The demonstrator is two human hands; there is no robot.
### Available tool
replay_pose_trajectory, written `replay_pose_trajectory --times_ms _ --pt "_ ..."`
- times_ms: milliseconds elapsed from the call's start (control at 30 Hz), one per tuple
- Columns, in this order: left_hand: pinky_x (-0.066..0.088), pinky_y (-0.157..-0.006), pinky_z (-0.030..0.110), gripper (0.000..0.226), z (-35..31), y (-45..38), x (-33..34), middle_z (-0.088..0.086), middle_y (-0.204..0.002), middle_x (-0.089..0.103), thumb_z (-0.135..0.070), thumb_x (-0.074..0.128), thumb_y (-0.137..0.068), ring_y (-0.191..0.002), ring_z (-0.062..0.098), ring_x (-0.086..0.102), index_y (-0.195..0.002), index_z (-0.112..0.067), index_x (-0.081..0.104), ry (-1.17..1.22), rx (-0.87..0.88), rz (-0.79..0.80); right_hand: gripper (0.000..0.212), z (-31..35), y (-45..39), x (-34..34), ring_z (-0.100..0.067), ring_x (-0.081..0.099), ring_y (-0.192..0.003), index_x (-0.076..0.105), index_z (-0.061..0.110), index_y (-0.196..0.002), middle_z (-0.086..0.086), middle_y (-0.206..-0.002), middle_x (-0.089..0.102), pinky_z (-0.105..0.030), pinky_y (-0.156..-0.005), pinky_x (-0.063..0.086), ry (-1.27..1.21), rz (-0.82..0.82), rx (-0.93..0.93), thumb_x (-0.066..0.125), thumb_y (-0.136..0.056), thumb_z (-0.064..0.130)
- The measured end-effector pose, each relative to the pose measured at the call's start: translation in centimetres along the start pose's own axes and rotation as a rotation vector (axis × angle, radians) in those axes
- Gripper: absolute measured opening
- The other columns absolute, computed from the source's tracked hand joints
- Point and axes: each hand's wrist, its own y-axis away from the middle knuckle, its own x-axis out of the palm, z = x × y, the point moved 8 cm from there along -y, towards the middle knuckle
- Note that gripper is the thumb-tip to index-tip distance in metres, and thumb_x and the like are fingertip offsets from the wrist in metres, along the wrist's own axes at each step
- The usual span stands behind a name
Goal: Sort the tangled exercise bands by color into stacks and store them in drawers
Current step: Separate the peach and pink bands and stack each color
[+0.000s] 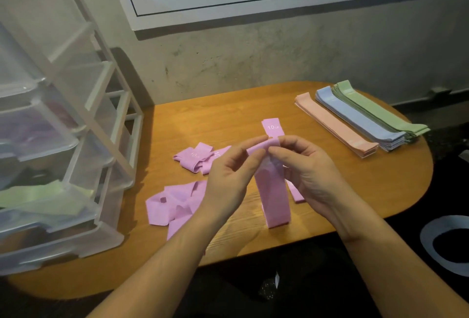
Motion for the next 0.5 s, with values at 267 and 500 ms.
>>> replay_pose_trajectory --times_ms 267,500 --pt "0.05 -0.085 0.016 0.026 -0.2 -0.1 -1.2 -0.016 -0.099 0.076 -0.012 0.055 -0.101 -0.101 0.0 0.068 -0.1 -0.028 0.075 -0.046 -0.082 -0.087 0.014 0.3 0.3 0.9 -0.021 0.068 -0.09 0.072 0.007 -0.101 -0.007 -0.093 0.073 -0.042 -0.088 0.055 0.054 -0.047 -0.023 0.066 -0.089 0.001" --pt "0.047 -0.072 0.011 0.022 -1.4 -1.1 -1.2 -0.018 -0.093 0.075 -0.015 0.057 -0.101 -0.085 -0.005 0.065 -0.103 -0.03 0.073 -0.139 -0.065 0.002 0.009 2.1 0.5 0.7 -0.021 0.068 -0.08 0.072 0.016 -0.09 -0.002 -0.082 0.072 -0.048 -0.082 0.056 0.184 -0.099 -0.125 0.07 -0.09 0.008"
